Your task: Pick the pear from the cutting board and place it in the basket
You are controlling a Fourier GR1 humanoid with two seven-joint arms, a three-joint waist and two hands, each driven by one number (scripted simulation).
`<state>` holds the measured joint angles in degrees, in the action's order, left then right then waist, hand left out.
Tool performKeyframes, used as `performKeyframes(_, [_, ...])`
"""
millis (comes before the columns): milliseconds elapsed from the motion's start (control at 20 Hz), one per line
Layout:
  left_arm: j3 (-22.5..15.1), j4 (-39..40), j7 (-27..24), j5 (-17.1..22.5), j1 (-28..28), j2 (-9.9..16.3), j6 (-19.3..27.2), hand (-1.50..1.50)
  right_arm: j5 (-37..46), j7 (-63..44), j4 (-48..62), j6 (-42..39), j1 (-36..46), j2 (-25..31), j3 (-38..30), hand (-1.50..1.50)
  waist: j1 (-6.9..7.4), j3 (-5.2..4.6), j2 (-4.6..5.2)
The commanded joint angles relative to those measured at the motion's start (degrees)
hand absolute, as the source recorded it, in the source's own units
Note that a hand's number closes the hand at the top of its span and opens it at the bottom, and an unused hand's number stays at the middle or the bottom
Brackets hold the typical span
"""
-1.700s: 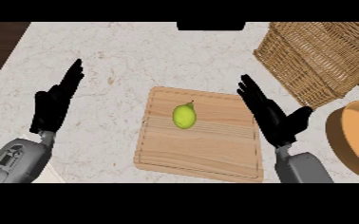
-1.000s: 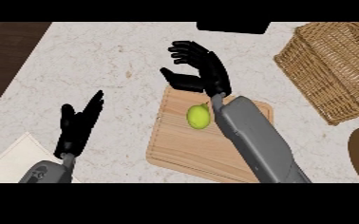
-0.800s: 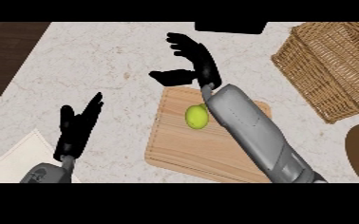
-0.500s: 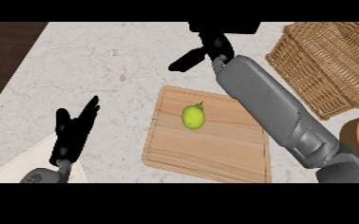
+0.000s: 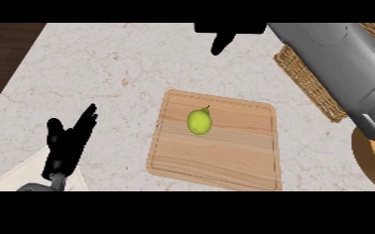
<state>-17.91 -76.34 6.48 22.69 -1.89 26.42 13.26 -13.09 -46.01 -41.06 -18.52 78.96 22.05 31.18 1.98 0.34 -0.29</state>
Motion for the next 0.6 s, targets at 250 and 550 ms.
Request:
performKeyframes(250, [0.0, 0.7, 4.2, 0.9, 3.6, 0.3, -0.4, 0.00, -7.5, -6.5, 7.1, -25.5, 4.7, 4.1, -2.5, -1.50, -0.71, -0.37, 0.57])
performKeyframes(550, [0.0, -1.6, 3.3, -1.1, 6.3, 0.3, 0.4, 0.00, -7.7, -6.5, 10.1, -26.5, 7.2, 2.4, -3.6, -1.50, -0.68, -0.37, 0.38])
